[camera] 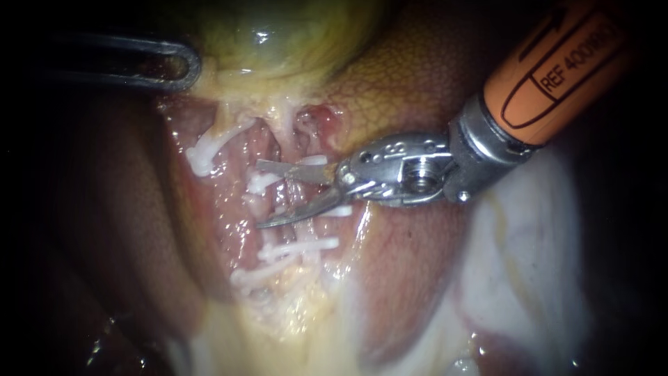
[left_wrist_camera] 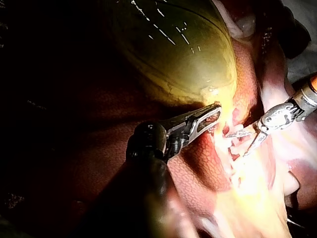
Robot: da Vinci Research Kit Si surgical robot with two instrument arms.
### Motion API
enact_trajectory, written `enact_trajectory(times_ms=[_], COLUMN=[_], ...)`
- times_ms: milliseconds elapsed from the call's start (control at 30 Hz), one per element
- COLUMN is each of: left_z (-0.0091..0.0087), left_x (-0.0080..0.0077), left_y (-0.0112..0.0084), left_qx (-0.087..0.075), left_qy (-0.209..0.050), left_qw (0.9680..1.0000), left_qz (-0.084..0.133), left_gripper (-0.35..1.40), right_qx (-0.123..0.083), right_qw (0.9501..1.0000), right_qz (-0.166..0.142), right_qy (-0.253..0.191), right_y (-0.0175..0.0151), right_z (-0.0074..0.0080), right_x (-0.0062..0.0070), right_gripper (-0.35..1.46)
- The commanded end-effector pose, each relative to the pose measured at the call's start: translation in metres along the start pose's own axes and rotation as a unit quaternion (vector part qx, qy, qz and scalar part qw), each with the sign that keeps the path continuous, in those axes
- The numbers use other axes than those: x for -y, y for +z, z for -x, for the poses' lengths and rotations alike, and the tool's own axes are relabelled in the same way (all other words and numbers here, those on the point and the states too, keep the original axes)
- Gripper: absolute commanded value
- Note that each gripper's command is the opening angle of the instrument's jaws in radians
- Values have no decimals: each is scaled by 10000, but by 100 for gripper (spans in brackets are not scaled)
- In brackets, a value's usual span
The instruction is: Go to the cutting position right tube
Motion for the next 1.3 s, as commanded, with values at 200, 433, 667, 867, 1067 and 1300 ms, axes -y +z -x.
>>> enact_trajectory(times_ms=[200,433,667,867,1067,1300], left_z=[0,0,0,0,-1,-1], left_x=[0,-1,-1,-1,-1,-1], left_y=[0,-2,-2,-2,-2,-2], left_qx=[-1,-3,-3,-3,-3,-3], left_qy=[1,3,3,3,3,4], left_qw=[10000,10000,10000,10000,10000,10000], left_qz=[-1,-4,-5,-5,-5,-4], left_gripper=[-35,-35,-35,-35,-35,-35], right_qx=[-2,-3,-2,142,232,329], right_qw=[10000,9998,9988,9982,9977,9958], right_qz=[-36,-217,-495,-561,-530,-542], right_qy=[6,-12,10,159,364,661], right_y=[-5,-27,-53,-65,-64,-50], right_z=[-5,-4,1,9,27,53], right_x=[10,24,37,35,17,-5], right_gripper=[98,106,110,110,108,108])
